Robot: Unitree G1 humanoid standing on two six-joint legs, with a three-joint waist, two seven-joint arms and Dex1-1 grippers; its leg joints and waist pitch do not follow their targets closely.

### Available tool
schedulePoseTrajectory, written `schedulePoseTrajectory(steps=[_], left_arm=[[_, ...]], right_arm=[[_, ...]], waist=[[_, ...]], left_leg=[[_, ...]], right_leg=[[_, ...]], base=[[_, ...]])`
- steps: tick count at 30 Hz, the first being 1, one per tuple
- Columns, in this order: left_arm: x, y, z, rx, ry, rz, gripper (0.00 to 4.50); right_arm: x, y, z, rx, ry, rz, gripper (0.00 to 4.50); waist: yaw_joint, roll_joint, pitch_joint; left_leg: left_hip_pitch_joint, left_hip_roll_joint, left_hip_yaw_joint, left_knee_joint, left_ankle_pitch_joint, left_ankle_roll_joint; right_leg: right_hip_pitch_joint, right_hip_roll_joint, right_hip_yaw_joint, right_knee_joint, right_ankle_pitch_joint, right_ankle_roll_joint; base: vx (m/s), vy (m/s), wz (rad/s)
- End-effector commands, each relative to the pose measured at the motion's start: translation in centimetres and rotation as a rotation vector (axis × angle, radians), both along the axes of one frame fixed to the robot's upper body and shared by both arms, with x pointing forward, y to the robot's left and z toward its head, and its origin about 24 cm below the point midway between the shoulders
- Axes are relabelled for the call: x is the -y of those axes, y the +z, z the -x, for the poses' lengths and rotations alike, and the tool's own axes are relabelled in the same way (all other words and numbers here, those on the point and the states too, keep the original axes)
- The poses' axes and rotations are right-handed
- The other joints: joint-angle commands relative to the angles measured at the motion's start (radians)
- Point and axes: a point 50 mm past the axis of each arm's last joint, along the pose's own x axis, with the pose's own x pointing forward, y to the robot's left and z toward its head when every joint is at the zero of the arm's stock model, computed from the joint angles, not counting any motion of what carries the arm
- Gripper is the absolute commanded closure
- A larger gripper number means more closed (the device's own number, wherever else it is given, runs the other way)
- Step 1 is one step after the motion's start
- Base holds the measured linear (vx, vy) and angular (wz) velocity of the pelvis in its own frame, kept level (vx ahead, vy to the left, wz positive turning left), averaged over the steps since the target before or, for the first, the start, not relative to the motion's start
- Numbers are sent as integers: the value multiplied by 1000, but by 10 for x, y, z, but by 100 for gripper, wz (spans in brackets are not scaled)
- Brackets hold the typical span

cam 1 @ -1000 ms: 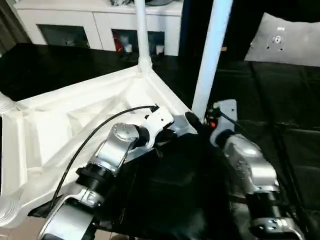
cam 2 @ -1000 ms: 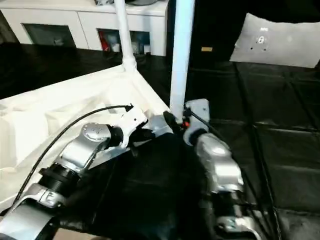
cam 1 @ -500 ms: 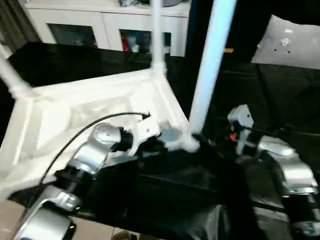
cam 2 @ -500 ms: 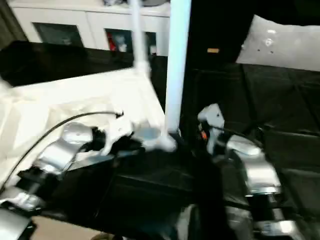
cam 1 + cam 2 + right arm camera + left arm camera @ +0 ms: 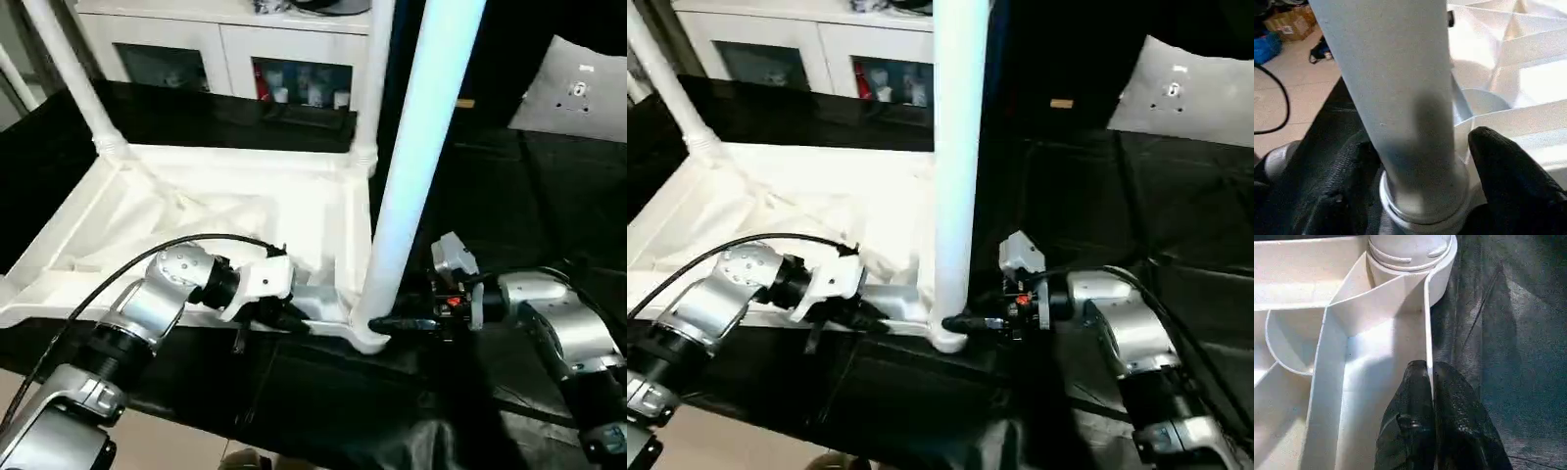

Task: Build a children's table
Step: Rotate leg to tighten

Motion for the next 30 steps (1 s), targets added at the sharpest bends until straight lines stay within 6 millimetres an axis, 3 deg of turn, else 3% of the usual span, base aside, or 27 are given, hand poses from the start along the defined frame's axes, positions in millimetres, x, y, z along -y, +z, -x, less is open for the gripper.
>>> schedulePoseTrajectory(steps=[1,8,14,16,17,18,19,23,24,27,30], left_arm=[[8,8,2,38,-85,3,450],[8,8,2,38,-89,4,450],[10,7,-3,36,-16,17,450],[19,9,-13,41,110,60,450],[19,9,-13,41,110,60,450],[27,11,-19,45,198,95,450],[31,12,-22,48,236,109,450],[46,16,-36,81,384,158,450],[51,17,-38,79,418,173,450],[65,19,-43,82,509,203,450],[79,20,-47,99,592,227,450]], right_arm=[[-1,3,-1,-7,19,-10,170],[-3,2,-1,-26,43,-15,235],[-8,0,1,-44,10,-41,250],[-19,-6,-6,-20,-148,-32,251],[-19,-6,-6,-20,-148,-32,251],[-27,-10,-16,9,-310,-3,251],[-31,-11,-20,21,-381,10,251],[-50,-12,-28,40,-577,4,254],[-54,-13,-30,29,-633,-1,255],[-67,-12,-35,31,-772,0,257],[-84,-10,-40,86,-890,13,257]], waist=[[1,-16,-83],[4,-17,-90],[7,-17,-90],[2,-18,-88],[0,-18,-83],[-3,-21,-84],[-9,-19,-79],[-40,-19,-79],[-45,-14,-80],[-59,-14,-81],[-67,-8,-81]], left_leg=[[4,38,2,-68,-148,105],[2,37,2,-65,-125,103],[3,37,3,-64,-122,99],[4,37,6,-65,-139,92],[7,33,5,-66,-157,75],[10,27,4,-65,-175,58],[12,25,5,-64,-179,45],[6,14,-3,-60,-231,21],[10,13,-4,-59,-237,26],[6,14,-5,-61,-239,49],[7,14,-7,-61,-238,46]], right_leg=[[69,-61,58,-59,-391,-154],[71,-60,58,-54,-369,-155],[70,-60,57,-54,-370,-155],[68,-60,57,-60,-394,-150],[65,-59,54,-68,-441,-134],[68,-60,48,-78,-505,-105],[62,-59,47,-84,-534,-90],[67,-55,24,-103,-610,-26],[66,-57,23,-106,-608,-22],[66,-54,24,-106,-564,-35],[64,-54,23,-104,-547,-47]], base=[[0,0,0],[0,0,0],[0,0,0],[0,0,0],[0,0,0],[0,0,0],[0,0,0],[0,0,0],[0,0,0],[0,0,0],[0,0,0]])
